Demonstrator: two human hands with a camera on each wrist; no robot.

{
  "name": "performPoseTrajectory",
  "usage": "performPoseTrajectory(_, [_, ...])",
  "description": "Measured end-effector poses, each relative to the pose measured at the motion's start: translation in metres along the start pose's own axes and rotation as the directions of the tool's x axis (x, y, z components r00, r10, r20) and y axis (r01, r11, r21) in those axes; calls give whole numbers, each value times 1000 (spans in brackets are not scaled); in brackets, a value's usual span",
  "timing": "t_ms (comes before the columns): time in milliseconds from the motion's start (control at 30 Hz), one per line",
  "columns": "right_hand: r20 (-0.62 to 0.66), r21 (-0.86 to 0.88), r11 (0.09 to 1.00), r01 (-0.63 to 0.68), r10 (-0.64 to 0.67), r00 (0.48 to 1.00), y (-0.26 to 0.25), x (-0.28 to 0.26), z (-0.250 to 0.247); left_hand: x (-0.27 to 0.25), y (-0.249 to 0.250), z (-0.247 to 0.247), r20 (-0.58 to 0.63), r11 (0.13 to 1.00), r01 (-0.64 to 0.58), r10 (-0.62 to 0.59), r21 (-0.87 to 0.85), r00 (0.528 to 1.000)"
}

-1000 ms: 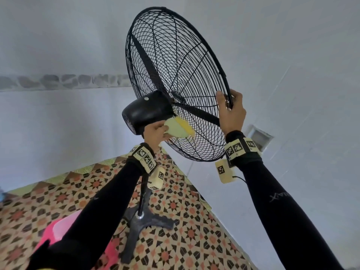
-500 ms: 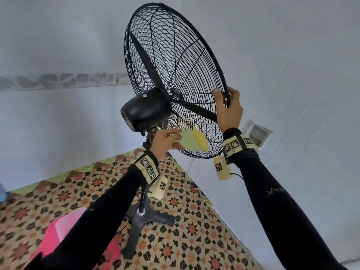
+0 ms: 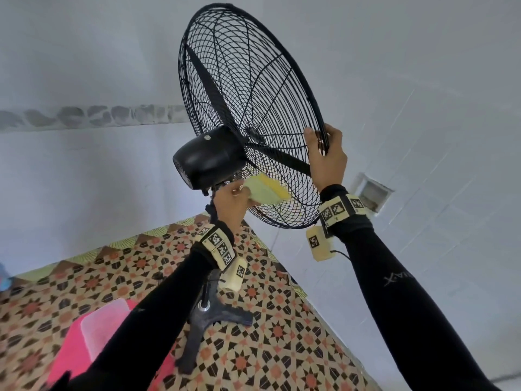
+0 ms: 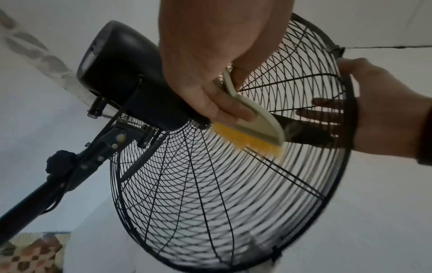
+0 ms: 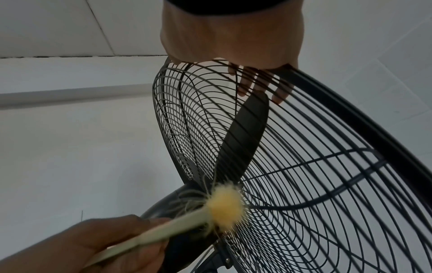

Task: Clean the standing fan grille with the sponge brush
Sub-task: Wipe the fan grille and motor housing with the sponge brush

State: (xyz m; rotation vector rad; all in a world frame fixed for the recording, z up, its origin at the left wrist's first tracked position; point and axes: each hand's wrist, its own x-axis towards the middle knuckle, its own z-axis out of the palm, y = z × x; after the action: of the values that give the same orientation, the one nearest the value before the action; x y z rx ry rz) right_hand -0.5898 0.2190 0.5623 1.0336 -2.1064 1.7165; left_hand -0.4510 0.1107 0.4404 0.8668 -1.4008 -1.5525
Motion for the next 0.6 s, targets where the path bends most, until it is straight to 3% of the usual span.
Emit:
performPoseTrajectory(67, [10,2,1000,-5,5,1000,1,-1,-2,0,4,2,-36,1000,1,-1,-15,999])
performPoseTrajectory(233, [153,15,996,-90,86,984,8,5,-18,-38,2,20,198,999,9,-18,51,980])
performPoseTrajectory(300, [260,22,988,-152,141,955,18,8,-28,-42,2,21,144,999,0,-6,40,990])
performPoseTrajectory(400, [414,8,974,-224,201,888,41,-1,-40,-39,3,25,-32,1000,13,-13,-4,999])
performPoseTrajectory(600, [577,96,961,-258,157,801,79,-5,-56,-85,-2,48,46,998,-5,2,65,999])
